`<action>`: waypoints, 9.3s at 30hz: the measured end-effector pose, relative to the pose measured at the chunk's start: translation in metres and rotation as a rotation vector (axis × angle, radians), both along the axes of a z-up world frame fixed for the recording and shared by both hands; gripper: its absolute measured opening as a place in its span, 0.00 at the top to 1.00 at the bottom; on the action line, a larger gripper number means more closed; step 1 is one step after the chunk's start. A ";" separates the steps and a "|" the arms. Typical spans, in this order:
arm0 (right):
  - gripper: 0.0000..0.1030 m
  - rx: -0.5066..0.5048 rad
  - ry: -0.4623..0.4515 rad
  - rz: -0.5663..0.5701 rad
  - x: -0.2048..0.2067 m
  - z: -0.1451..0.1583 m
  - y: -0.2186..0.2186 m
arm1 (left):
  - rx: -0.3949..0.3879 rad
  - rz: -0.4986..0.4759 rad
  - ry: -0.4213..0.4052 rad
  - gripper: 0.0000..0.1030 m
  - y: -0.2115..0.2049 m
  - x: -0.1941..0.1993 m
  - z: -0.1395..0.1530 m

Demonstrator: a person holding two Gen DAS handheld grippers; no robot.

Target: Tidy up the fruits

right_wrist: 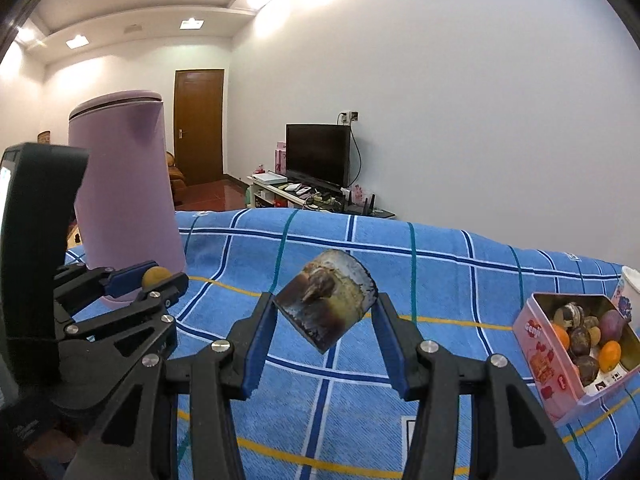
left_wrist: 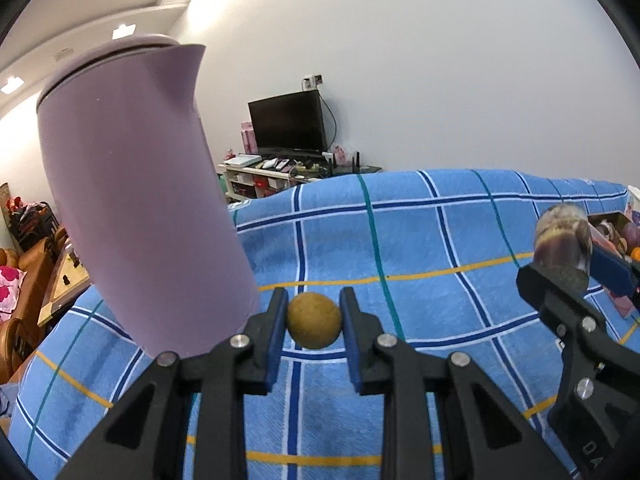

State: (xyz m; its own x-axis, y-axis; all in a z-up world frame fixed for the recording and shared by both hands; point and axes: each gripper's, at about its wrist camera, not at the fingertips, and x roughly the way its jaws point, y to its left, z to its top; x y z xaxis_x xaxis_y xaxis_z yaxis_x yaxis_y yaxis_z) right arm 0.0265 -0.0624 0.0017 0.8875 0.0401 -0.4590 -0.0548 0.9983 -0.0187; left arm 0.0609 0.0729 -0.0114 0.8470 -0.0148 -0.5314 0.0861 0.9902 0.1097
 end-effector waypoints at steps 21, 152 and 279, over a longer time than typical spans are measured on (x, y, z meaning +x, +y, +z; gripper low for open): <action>0.50 -0.011 0.037 -0.058 -0.015 -0.004 -0.036 | 0.041 -0.019 -0.026 0.73 -0.038 -0.034 0.003; 0.50 -0.087 0.213 -0.196 0.026 -0.028 -0.341 | -0.154 -0.312 0.153 0.74 -0.356 -0.015 -0.001; 0.29 -0.025 -0.303 -0.304 -0.146 0.018 -0.307 | -0.124 -0.169 -0.214 0.00 -0.288 -0.142 0.029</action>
